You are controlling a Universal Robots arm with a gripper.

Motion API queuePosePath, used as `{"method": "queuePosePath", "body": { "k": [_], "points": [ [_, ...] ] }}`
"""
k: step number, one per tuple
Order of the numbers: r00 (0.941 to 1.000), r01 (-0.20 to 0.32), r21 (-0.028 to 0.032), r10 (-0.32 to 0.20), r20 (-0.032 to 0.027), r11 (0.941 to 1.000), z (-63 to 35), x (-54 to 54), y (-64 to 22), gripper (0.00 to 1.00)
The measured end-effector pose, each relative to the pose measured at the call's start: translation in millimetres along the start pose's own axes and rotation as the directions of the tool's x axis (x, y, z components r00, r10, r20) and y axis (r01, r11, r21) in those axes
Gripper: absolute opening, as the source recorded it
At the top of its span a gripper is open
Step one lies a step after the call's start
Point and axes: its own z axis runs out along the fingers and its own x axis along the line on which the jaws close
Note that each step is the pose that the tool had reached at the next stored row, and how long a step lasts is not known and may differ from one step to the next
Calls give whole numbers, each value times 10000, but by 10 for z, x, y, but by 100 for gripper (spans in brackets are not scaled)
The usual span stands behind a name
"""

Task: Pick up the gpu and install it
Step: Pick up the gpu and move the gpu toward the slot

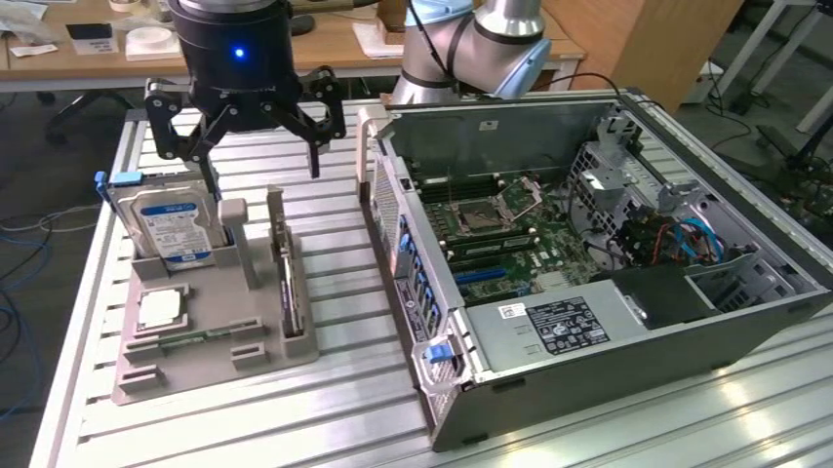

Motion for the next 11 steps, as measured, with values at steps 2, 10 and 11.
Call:
{"method": "queuePosePath", "body": {
  "k": [2,10,11],
  "points": [
    [10000,8,0,-8,0,10000,0,-1,0,99],
    [10000,8,0,-8,-1,10000,0,-1,0,99],
    [10000,8,0,-8,0,10000,0,-1,0,99]
  ]
}}
